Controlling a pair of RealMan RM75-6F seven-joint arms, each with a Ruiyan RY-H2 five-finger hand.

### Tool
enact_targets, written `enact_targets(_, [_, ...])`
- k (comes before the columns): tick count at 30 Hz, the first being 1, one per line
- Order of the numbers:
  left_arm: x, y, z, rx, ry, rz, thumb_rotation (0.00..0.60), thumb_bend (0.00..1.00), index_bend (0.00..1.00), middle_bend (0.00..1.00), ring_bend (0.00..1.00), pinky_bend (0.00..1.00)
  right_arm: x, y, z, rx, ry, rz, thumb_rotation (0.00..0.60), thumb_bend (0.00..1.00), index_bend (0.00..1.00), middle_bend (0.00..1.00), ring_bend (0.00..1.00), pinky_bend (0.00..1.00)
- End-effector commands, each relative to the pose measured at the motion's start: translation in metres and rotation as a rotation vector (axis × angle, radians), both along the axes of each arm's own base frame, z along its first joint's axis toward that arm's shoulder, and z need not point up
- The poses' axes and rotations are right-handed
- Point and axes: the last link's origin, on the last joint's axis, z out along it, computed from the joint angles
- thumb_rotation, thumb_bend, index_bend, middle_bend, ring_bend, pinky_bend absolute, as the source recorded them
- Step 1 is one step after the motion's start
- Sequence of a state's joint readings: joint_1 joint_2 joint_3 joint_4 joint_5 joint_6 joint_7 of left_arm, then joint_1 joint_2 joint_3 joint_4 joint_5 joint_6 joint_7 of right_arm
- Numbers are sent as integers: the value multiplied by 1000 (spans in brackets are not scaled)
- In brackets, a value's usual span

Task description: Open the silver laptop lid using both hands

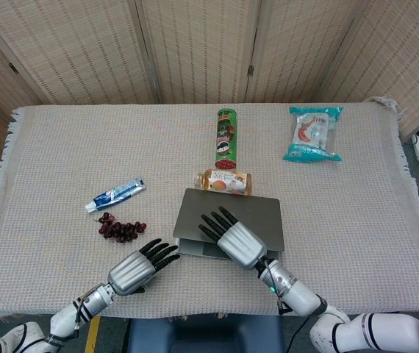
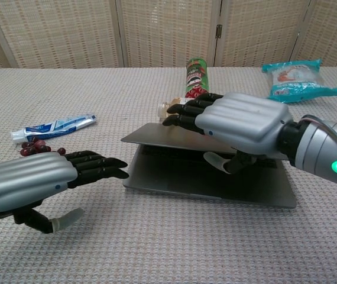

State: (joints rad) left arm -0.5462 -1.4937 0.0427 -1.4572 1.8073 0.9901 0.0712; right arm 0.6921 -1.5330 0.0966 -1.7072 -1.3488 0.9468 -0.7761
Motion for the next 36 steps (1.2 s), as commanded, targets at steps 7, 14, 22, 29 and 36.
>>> enact_targets(7, [32,21,-32,-9,34,0,600,623,19,12,0,0,3,0,-5,-1,0,10,600,602,0,0,0,0])
enact_targets(14, [38,30,-47,-13,87,14,600,624,8,3,0,0,4,-1,-6,-14,11,21,600,602,0,0,0,0])
enact_targets(22, [38,32,-57,-16,140,19,600,625,22,3,0,0,3,0,-9,-7,19,18,600,602,0,0,0,0])
enact_targets(29, [38,32,-59,-15,163,20,600,625,30,3,0,0,-1,-1,-12,-4,35,6,600,602,0,0,0,0])
enact_targets(36, [39,32,-60,-11,167,23,600,625,38,3,0,0,-5,-5,-14,-7,54,-9,600,602,0,0,0,0])
